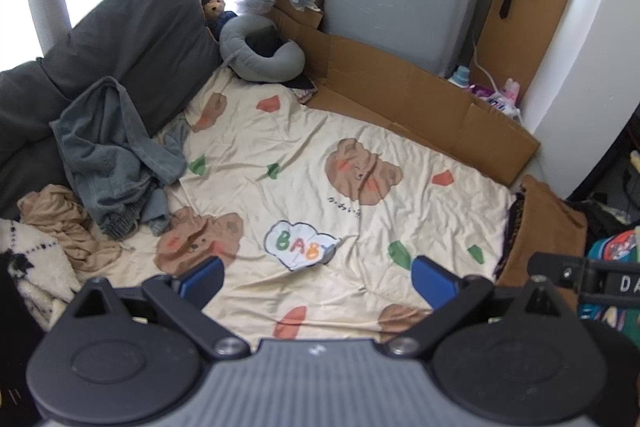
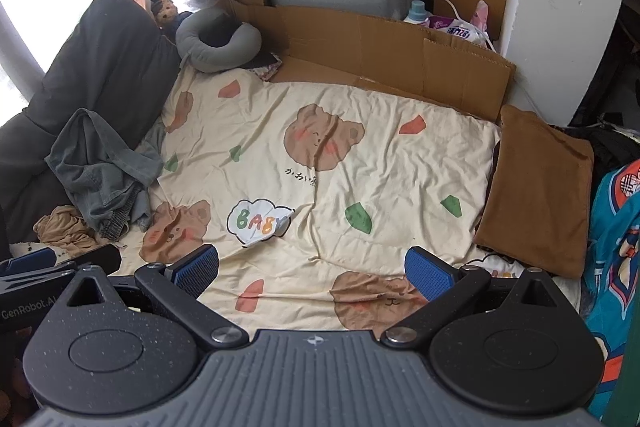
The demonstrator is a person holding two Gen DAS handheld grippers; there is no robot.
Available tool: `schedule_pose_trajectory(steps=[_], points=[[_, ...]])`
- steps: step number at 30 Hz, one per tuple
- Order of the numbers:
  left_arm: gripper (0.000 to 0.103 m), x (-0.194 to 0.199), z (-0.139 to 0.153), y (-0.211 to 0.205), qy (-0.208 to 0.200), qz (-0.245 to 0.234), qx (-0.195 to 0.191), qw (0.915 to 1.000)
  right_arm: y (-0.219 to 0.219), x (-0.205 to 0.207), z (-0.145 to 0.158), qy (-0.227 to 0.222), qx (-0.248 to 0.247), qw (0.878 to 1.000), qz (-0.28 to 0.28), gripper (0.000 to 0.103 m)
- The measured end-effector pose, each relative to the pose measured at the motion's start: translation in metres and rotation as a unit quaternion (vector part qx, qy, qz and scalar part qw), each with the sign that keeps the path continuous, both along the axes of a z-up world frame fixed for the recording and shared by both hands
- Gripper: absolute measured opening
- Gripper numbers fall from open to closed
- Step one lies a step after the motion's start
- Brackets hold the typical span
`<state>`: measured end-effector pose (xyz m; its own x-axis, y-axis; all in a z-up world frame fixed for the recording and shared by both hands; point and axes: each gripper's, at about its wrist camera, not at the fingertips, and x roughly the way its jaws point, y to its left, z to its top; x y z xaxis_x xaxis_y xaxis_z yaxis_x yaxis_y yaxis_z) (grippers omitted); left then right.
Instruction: Fold clothes
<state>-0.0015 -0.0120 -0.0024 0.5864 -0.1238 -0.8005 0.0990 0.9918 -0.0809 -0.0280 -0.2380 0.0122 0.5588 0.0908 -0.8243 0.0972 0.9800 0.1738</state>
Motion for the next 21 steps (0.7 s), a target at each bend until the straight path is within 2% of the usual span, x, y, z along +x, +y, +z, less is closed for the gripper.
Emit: schedule_pose_trajectory(steps=[10, 21], points=[[0.102, 0.006, 0.004, 0.004, 0.006, -0.028, -0.004, 0.9996, 0.002, 0.005, 0.010, 0.000, -0.006, 1.000, 0.008, 0.102], [0.102, 0.023, 0.029, 0.038, -0.015, -0.012, 0.012, 0.9997, -0.001, 0.024, 0.035, -0.031, -0.015, 0.999, 0.005, 0.102]])
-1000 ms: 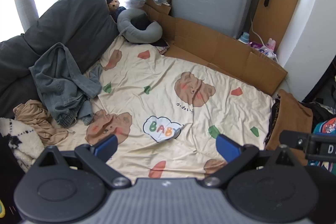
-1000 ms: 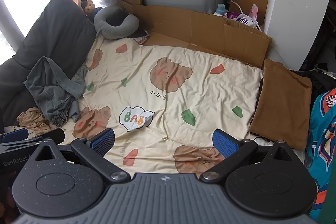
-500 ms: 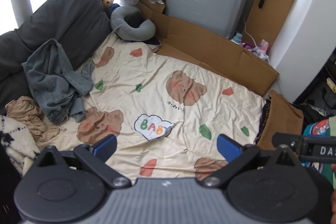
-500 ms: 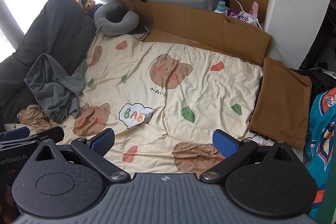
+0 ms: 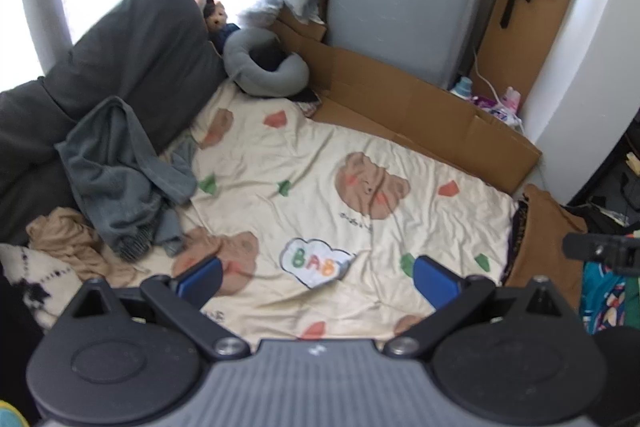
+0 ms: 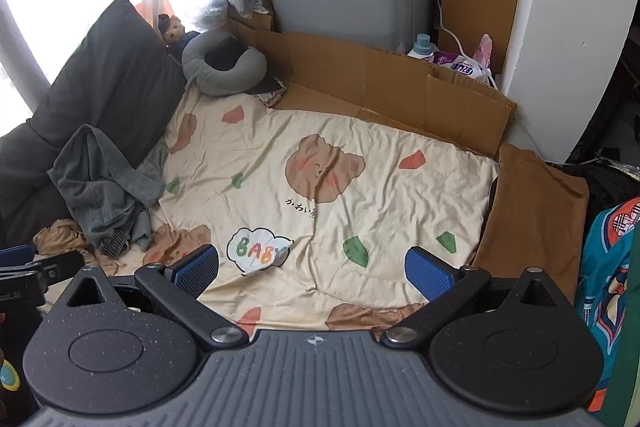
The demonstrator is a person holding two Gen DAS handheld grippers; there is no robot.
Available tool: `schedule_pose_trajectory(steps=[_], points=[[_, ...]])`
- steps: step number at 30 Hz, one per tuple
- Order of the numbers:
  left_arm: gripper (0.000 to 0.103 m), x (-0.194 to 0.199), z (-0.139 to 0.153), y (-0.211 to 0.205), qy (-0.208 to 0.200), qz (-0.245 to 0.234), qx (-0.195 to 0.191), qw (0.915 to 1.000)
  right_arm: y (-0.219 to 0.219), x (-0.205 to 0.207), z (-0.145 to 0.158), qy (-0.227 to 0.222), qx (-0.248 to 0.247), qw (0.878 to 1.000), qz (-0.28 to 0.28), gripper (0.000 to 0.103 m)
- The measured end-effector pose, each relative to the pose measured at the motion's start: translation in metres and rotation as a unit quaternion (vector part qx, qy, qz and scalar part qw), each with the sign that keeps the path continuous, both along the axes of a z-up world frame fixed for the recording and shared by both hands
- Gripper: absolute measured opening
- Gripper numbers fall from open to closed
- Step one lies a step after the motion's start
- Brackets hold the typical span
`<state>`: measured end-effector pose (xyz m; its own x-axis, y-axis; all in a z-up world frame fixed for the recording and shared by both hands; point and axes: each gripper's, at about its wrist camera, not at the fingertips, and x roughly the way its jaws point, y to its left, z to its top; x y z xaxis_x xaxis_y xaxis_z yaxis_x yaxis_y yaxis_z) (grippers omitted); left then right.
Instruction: Fold clothes
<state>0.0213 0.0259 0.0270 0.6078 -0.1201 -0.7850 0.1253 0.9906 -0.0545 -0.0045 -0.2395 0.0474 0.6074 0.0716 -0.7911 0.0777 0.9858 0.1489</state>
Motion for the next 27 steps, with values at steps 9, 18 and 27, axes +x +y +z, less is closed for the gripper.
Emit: schedule_pose_trajectory(steps=[9, 18, 27], points=[[0.102, 0.001, 0.022, 0.040, -0.040, 0.031, 0.013, 0.9986, -0.007, 0.013, 0.017, -0.033, 0.013, 0.999, 0.017, 0.102], [0.102, 0.004, 0.039, 0.071, -0.069, 0.065, 0.028, 0.9951, 0.001, 0.036, 0.013, -0.072, 0.023, 0.995, 0.059, 0.102], [0.102, 0.024, 0.028, 0.096, -0.069, 0.073, 0.038, 0.9942, 0.004, 0.070, -0.006, -0.084, 0.021, 0.994, 0.060, 0.102]])
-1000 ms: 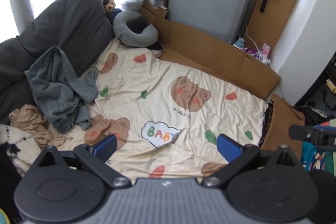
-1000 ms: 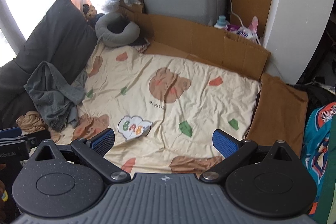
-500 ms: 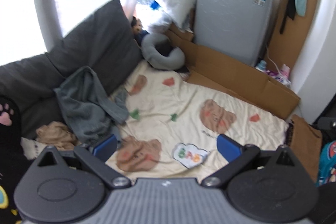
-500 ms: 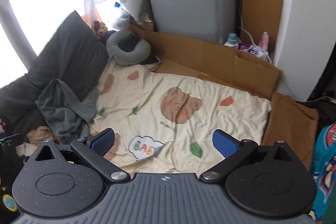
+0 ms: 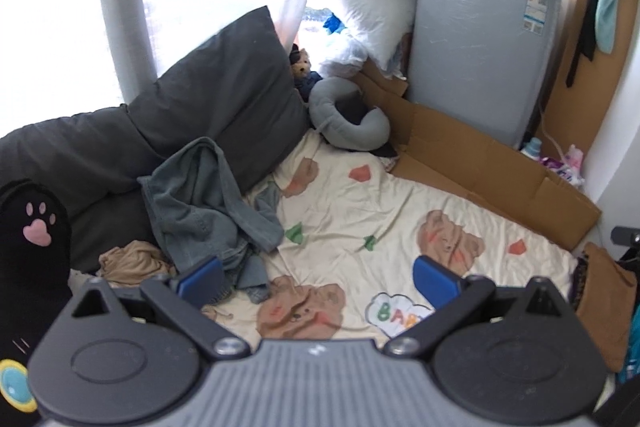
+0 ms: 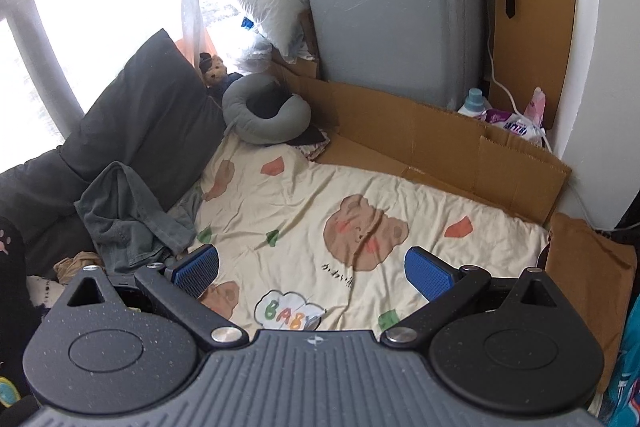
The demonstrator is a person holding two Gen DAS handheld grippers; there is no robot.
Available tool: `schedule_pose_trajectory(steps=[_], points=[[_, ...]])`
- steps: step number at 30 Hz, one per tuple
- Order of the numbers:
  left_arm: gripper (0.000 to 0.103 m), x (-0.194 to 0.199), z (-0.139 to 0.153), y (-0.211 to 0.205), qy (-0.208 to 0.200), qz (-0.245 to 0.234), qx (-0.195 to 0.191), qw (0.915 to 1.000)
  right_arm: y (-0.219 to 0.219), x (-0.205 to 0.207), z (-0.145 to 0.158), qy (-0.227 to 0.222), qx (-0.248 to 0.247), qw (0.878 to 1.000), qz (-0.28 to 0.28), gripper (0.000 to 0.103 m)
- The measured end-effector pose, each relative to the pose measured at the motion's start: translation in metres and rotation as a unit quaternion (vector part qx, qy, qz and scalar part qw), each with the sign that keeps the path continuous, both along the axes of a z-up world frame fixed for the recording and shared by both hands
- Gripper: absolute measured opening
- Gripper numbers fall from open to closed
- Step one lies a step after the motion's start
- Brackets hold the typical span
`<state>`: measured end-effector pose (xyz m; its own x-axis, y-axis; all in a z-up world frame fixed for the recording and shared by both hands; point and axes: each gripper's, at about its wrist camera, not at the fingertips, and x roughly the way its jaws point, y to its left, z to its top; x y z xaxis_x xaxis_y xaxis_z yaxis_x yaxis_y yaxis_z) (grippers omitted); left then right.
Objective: Fold clothes
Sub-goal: 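Move the left tool toward the grey-blue sweatshirt on the clothes pile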
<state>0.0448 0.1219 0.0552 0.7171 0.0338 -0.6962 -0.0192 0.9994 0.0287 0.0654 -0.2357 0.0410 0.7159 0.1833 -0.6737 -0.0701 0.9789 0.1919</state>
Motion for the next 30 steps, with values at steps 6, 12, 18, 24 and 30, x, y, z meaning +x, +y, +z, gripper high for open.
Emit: schedule_pose_trajectory(steps=[6, 12, 18, 24, 30], points=[[0.102, 0.024, -0.014, 0.014, 0.010, 0.007, -0.004, 0.9999, 0.011, 0.020, -0.006, -0.020, -0.032, 0.999, 0.014, 0.101], [0.100, 0.051, -0.030, 0.027, 0.019, 0.005, -0.011, 0.9998, 0.015, 0.048, -0.016, -0.006, -0.029, 0.999, 0.011, 0.101], [0.099, 0.077, -0.051, 0.039, 0.031, 0.008, -0.004, 0.9995, 0.019, 0.083, -0.036, 0.013, -0.015, 1.000, 0.007, 0.101], [0.098, 0.099, -0.073, 0.054, 0.038, 0.026, -0.006, 0.9989, 0.029, 0.113, -0.052, 0.015, 0.000, 1.000, 0.018, 0.101], [0.097, 0.120, -0.095, 0.068, 0.039, 0.036, -0.001, 0.9986, 0.036, 0.139, -0.083, 0.041, 0.008, 0.999, 0.023, 0.101]])
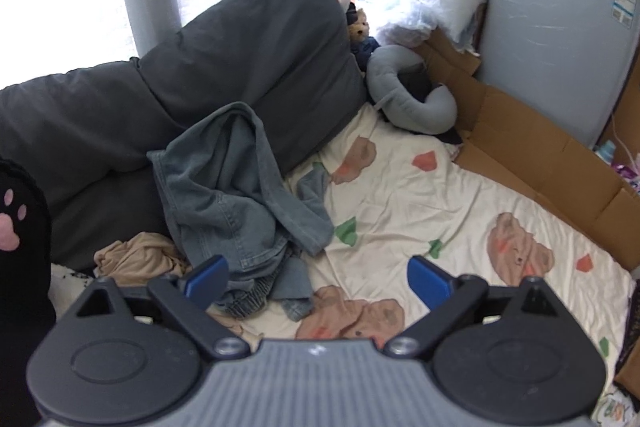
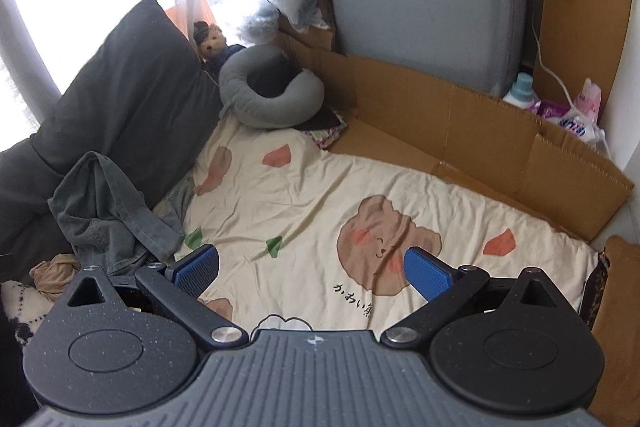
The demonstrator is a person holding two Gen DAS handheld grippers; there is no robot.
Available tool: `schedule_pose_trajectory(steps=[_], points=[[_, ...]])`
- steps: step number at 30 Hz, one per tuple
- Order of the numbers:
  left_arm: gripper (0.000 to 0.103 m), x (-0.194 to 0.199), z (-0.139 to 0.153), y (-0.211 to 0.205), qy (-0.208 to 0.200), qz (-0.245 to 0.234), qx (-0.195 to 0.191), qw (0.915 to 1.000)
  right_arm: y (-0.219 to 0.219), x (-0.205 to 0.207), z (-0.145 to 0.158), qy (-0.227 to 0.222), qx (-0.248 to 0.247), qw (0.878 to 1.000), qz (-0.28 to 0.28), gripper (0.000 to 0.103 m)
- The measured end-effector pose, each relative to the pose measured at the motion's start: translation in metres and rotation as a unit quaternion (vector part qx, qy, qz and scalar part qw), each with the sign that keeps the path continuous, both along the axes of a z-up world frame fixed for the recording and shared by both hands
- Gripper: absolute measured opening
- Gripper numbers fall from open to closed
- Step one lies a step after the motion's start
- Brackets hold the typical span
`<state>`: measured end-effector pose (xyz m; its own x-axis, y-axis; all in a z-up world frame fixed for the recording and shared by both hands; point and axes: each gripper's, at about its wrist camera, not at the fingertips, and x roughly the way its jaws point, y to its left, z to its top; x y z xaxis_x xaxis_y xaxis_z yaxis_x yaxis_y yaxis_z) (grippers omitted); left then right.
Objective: Fold clothes
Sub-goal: 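Move the left tool toward the grey-blue sweatshirt on the clothes pile, then grasp the grey-blue sweatshirt with the left tool and lift it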
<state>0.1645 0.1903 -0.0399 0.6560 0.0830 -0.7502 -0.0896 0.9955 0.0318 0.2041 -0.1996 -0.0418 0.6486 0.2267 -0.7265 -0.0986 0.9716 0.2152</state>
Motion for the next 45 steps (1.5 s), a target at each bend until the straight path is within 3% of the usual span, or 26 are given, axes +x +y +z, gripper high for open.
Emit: schedule_pose_trajectory(steps=[6, 13, 23, 29, 32, 42, 45], points=[[0.096, 0.021, -0.027, 0.011, 0.003, 0.010, -0.012, 0.9999, 0.008, 0.018, -0.031, 0.005, 0.007, 1.000, 0.013, 0.102], [0.092, 0.049, -0.057, 0.022, -0.003, 0.019, 0.014, 0.9997, 0.031, 0.047, -0.073, -0.007, -0.008, 0.998, 0.065, 0.102], [0.088, 0.067, -0.111, 0.062, 0.027, 0.040, 0.032, 0.9983, 0.078, 0.075, -0.142, -0.001, 0.036, 0.995, 0.092, 0.102], [0.086, 0.058, -0.134, 0.093, 0.012, 0.056, 0.019, 0.9982, 0.106, 0.076, -0.164, -0.011, 0.022, 0.993, 0.119, 0.102], [0.078, 0.060, -0.143, 0.110, 0.000, 0.070, 0.019, 0.9974, 0.114, 0.076, -0.175, -0.008, 0.021, 0.991, 0.130, 0.102], [0.075, 0.099, -0.158, 0.153, -0.051, 0.090, 0.019, 0.9944, 0.126, 0.084, -0.217, 0.018, 0.019, 0.990, 0.138, 0.102], [0.065, 0.112, -0.161, 0.162, -0.065, 0.093, 0.028, 0.9932, 0.126, 0.084, -0.226, 0.020, 0.016, 0.989, 0.145, 0.102]])
